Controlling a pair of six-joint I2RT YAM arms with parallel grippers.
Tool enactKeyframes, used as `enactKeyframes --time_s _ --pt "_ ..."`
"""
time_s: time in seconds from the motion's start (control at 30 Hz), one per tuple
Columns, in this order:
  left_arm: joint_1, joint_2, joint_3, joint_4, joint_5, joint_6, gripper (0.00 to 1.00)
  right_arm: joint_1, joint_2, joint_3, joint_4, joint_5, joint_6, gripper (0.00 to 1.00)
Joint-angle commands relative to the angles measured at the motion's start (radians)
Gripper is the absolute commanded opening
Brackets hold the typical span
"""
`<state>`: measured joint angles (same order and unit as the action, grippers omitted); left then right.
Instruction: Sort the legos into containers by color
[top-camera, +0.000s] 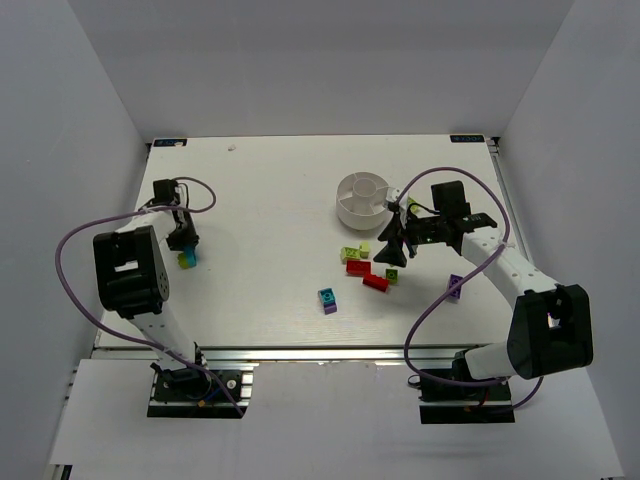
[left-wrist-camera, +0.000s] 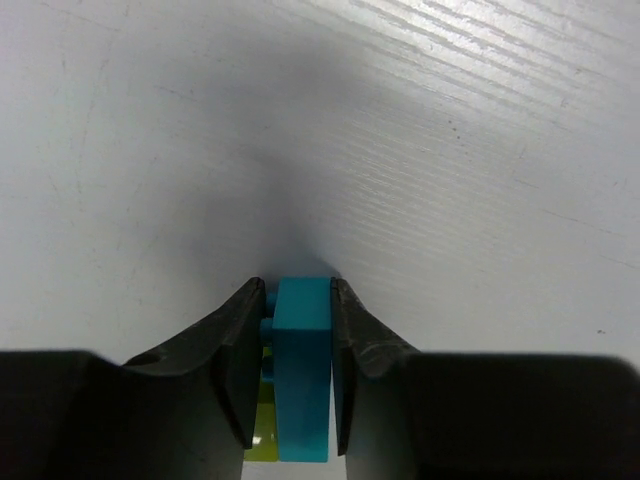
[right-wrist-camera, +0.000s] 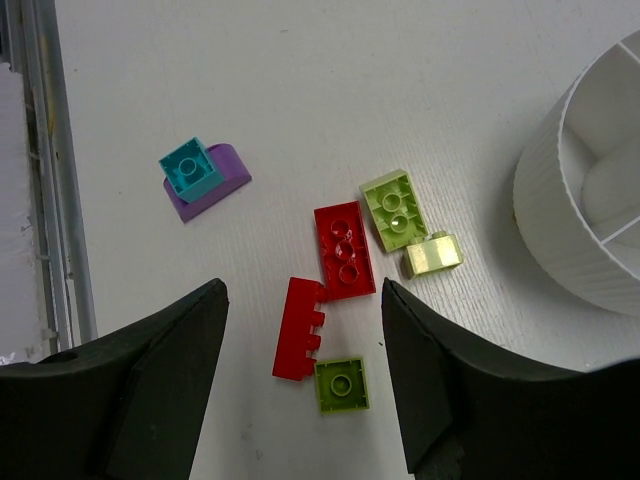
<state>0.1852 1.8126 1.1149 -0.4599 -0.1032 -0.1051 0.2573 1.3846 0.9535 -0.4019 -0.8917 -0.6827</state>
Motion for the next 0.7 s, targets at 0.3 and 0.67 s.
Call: enactKeyframes --time_s 0.3,0.67 --pt "0.007 -0.283 -0.082 0.116 0.351 -0.393 0.02 0.003 -0.01 0.033 0.034 -0.042 0.179 0.64" --pt "-0.314 -0.611 -0.418 0.641 0.265 -1.385 0.0 0.147 -0.039 -0.016 0.518 0.204 0.782 0.72"
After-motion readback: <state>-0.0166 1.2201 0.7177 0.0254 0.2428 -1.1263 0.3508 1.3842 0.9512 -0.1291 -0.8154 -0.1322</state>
